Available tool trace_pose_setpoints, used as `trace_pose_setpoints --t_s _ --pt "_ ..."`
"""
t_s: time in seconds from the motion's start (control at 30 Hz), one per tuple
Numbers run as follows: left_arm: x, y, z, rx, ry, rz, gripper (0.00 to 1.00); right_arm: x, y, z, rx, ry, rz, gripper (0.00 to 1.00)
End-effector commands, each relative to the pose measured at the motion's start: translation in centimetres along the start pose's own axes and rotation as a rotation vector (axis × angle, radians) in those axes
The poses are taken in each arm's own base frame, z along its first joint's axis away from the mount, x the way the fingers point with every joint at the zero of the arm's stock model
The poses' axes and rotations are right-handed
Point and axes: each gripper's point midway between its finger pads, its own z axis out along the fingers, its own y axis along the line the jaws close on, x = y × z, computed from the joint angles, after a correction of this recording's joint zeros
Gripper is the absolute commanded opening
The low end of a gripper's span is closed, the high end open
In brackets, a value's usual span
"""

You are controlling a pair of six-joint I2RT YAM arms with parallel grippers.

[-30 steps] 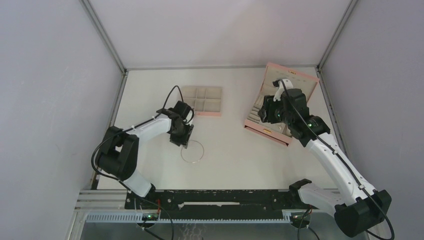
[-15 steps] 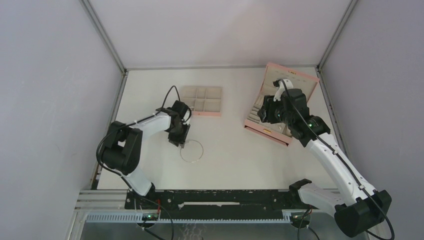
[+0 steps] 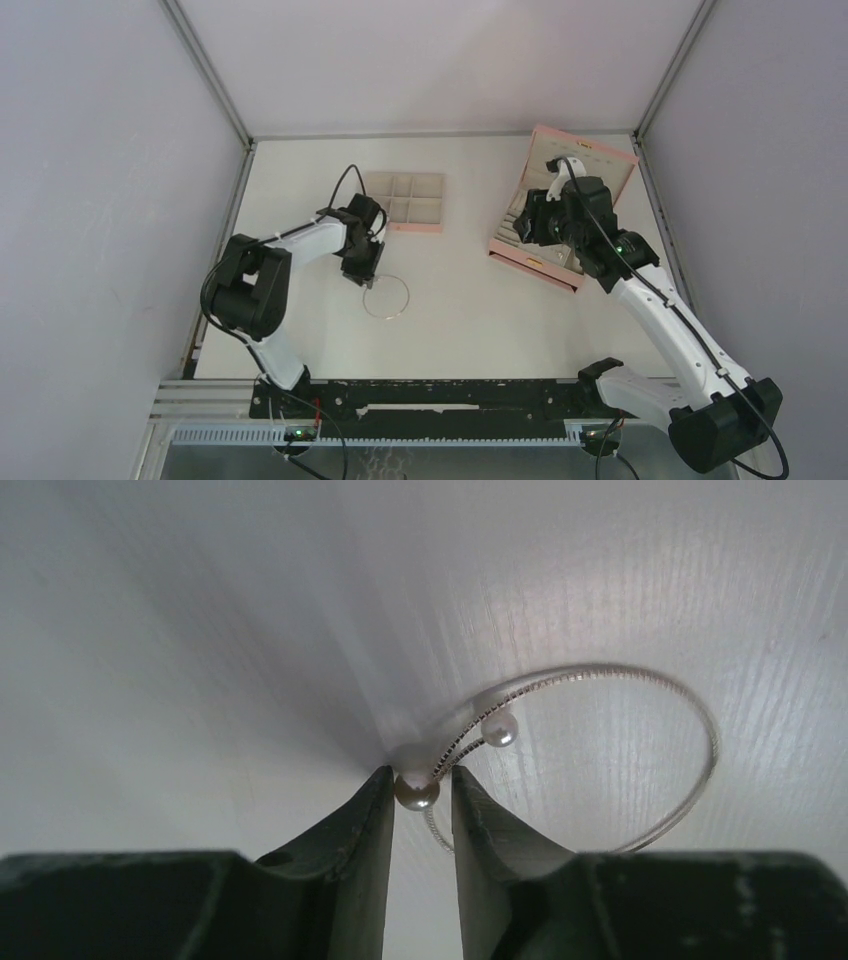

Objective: Organize the mixed jewelry

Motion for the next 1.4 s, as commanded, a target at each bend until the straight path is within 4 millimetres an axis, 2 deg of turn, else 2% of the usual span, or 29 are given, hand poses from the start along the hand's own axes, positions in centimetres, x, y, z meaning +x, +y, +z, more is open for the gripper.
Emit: trace_pose_setpoints --t_s 0.0,0.03,0.23,0.37,0.53,0.7,0.83,0.9,1.0,1.1,1.17,1.3,1.37 --pt "-1.4 -0.1 0.2 0.019 -0.017 0.011 0.30 -1.3 0.8 0.2 -0.026 -0.050 0.014 0.54" --pt "-1.4 -0.1 0.2 0.023 -0.014 0.011 0.22 -1.2 0.7 0.2 -0.023 -0.048 0.014 0.54" --pt "-1.5 -0.3 -0.4 0.030 -0.021 -0.002 0.02 -1.1 0.5 0.4 -0.015 -0.041 0.013 0.54" --pt "-2.3 -1.0 -2.0 0.059 -0.054 -0.028 0.00 -1.2 0.7 0.4 -0.023 -0.047 0.012 0.54" --pt "-5.2 -2.9 -6.8 0.148 -0.228 -0.115 0.00 -1.9 1.3 -0.3 -0.046 -0.077 0.043 0.54" --pt "-8.9 -6.3 -12.7 0.361 -0.466 -0.281 0.00 -3.1 2.4 -1.9 -0.079 -0.136 0.157 0.56" --pt "-11.0 -8.4 -16.7 0.517 -0.577 -0.404 0.00 -3.7 4.1 -3.1 -0.169 -0.183 0.318 0.60" --pt "-11.9 -9.0 -18.3 0.573 -0.608 -0.462 0.00 -3.7 5.7 -3.5 -0.271 -0.195 0.360 0.63" --pt "-12.9 -9.5 -20.3 0.615 -0.635 -0.501 0.00 -3.2 8.5 -4.2 -0.419 -0.244 0.280 0.63" --pt "-13.4 -9.5 -22.1 0.627 -0.660 -0.529 0.00 -3.0 9.8 -4.8 -0.465 -0.338 0.197 0.62" --pt "-13.6 -9.6 -23.2 0.641 -0.682 -0.552 0.00 -3.8 10.9 -5.5 -0.531 -0.417 0.192 0.60" --pt "-14.2 -10.1 -24.5 0.698 -0.708 -0.599 0.00 -3.6 12.4 -5.3 -0.577 -0.495 0.184 0.60" --pt "-14.6 -10.3 -25.0 0.712 -0.710 -0.603 0.00 -3.0 13.8 -5.0 -0.610 -0.520 0.135 0.61"
